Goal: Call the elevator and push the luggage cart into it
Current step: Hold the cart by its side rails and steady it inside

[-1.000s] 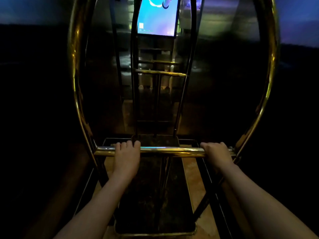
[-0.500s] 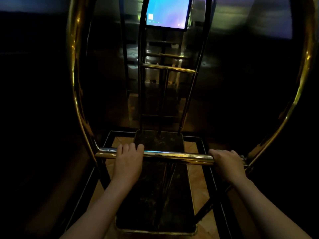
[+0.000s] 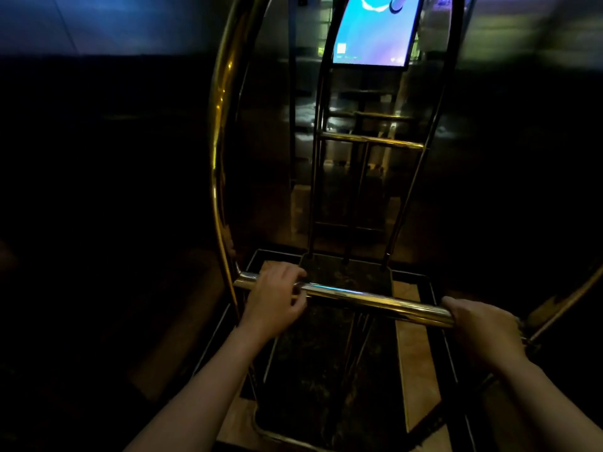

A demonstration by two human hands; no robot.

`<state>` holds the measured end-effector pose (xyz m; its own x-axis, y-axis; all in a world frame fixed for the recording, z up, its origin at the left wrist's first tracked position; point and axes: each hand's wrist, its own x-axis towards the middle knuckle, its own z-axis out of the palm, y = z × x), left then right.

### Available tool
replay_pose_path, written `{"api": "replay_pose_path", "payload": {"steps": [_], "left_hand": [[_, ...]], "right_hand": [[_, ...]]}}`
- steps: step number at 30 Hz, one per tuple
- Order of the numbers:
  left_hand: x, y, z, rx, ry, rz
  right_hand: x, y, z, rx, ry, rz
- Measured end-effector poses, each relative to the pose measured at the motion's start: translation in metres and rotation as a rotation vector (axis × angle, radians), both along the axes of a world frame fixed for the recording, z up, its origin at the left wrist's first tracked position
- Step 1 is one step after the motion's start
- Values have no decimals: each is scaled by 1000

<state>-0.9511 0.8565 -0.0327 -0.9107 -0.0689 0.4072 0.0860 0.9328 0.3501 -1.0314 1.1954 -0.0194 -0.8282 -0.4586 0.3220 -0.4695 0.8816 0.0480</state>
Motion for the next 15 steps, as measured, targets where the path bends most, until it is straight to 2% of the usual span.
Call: {"api": "replay_pose_path", "payload": {"steps": [1,3,5,7,9,11,13,14,15], "left_hand": [[4,-10,4,24,152,69],[12,-32,13,75,470,336],[13,-50,29,244,664,551],[2,-60,47,463,635,573],[-14,-63,62,687,547,462],[-25,-61,76,888,546,365],[-31,-66,77,956,567,370],[-34,-69,74,953,572,365],[-37,-73,70,957,576,353]], "right_hand": [[0,0,0,-7,7,7],[0,-1,-1,-15,13,16],[-2,-2,-4,-22,38,32],[-3,0,-5,-48,62,38],[-3,1,-5,-43,36,37],[-2,0,-5,-6,-15,44],[-6,0,-4,-52,-142,29],[-6,3,1,-152,-253,31],[-4,9,10,-327,-275,50]]}}
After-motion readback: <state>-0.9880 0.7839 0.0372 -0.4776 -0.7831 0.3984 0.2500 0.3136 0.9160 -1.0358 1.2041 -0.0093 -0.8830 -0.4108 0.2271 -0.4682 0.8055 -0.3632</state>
